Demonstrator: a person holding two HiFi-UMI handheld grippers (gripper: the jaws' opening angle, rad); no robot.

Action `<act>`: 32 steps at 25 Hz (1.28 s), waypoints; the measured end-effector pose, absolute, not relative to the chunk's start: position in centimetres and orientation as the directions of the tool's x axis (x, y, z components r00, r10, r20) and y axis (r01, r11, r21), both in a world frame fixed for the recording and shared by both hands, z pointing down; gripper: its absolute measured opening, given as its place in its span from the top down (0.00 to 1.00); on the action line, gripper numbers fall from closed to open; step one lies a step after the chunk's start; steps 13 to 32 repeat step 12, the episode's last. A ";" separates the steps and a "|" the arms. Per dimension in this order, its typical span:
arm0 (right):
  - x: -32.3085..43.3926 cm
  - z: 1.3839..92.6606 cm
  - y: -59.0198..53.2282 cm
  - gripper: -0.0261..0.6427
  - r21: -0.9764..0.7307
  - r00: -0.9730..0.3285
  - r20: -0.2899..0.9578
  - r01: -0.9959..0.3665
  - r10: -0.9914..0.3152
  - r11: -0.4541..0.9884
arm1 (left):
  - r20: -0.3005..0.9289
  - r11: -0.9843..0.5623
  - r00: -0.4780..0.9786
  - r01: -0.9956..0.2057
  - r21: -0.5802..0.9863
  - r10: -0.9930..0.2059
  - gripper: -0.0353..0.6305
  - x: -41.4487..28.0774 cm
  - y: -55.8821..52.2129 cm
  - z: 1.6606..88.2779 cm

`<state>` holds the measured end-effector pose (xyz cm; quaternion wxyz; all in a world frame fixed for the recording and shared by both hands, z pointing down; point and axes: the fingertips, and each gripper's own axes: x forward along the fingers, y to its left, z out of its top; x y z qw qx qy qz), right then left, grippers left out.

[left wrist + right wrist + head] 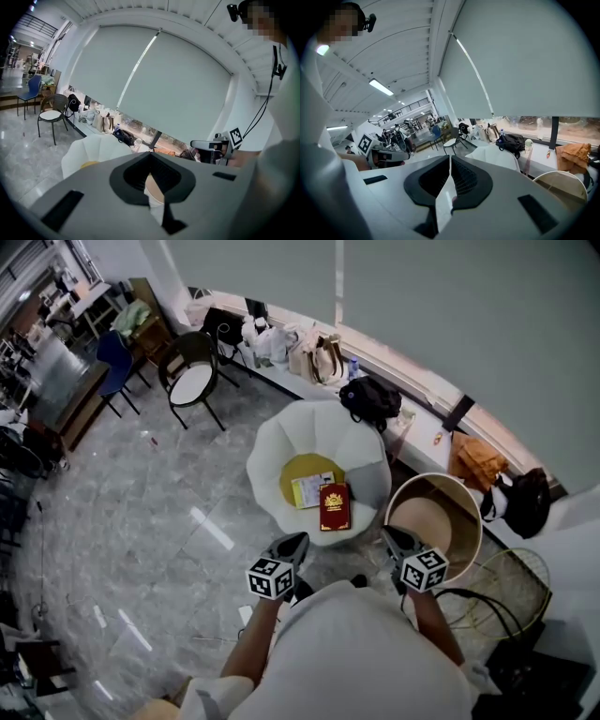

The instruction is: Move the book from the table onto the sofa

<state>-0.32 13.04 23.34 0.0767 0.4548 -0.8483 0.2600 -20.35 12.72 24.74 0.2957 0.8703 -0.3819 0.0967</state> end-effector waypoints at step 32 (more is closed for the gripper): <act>0.4 23.4 13.6 0.90 -0.375 -0.572 0.369 -0.813 -0.732 0.446 | 0.395 -0.542 0.691 -0.721 0.431 -0.605 0.94 -19.7 12.2 24.2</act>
